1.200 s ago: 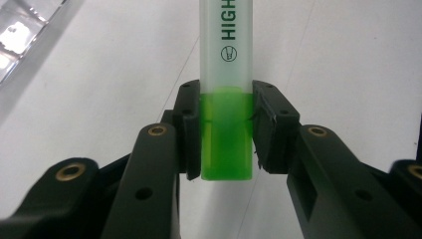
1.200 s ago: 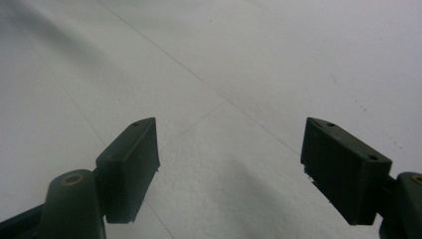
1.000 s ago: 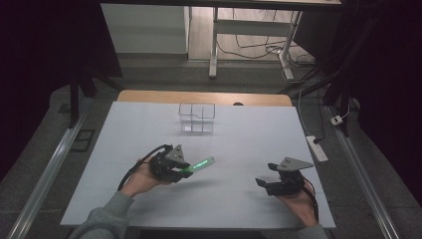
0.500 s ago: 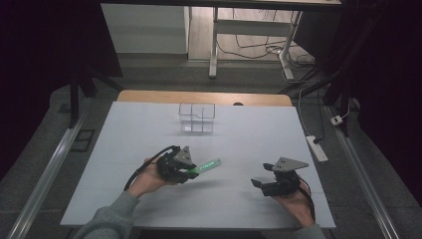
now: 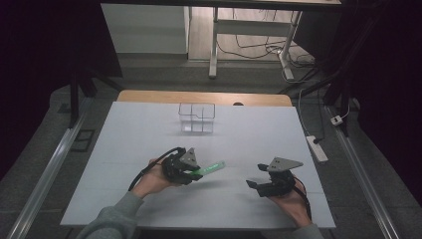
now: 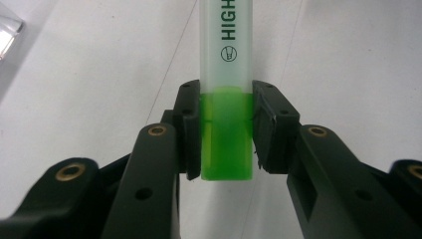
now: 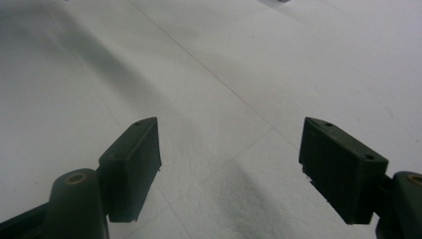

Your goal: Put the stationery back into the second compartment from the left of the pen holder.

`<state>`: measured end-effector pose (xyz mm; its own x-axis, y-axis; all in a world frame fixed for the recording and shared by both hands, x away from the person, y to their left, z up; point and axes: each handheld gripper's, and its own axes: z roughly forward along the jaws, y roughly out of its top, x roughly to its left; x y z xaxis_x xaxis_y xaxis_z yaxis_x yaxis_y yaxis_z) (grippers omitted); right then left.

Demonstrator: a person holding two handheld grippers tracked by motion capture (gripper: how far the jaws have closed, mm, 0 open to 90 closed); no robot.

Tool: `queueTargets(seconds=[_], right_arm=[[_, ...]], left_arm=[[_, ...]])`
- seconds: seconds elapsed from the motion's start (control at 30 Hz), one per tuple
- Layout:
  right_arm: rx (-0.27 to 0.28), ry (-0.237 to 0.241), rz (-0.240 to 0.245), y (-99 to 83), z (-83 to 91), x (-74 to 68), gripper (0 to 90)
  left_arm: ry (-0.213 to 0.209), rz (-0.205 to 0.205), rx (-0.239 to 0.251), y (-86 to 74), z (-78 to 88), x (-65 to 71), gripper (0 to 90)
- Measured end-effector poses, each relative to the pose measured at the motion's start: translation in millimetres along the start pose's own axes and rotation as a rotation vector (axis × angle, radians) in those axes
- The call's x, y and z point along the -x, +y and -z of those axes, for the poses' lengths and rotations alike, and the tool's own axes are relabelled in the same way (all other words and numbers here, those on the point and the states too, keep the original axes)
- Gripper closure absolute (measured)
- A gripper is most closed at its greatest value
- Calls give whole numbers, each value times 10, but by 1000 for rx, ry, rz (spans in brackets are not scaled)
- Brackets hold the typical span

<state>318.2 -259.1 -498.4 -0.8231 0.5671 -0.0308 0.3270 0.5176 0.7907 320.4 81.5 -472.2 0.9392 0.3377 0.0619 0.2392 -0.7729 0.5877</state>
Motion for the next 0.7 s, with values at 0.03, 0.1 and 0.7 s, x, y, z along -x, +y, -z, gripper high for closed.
queueTargets(seconds=[0.03, 0.1, 0.7], right_arm=[[0, 0, 0, 0, 0, 0, 239], [-1, 9, 6, 19, -5, -10, 242], [10, 62, 77, 308, -31, -106, 265]], left_arm=[[0, 0, 0, 3, -5, 1, 667], [-1, -3, -3, 10, -19, 2, 667], [-20, -26, -23, 86, -121, 46, 667]])
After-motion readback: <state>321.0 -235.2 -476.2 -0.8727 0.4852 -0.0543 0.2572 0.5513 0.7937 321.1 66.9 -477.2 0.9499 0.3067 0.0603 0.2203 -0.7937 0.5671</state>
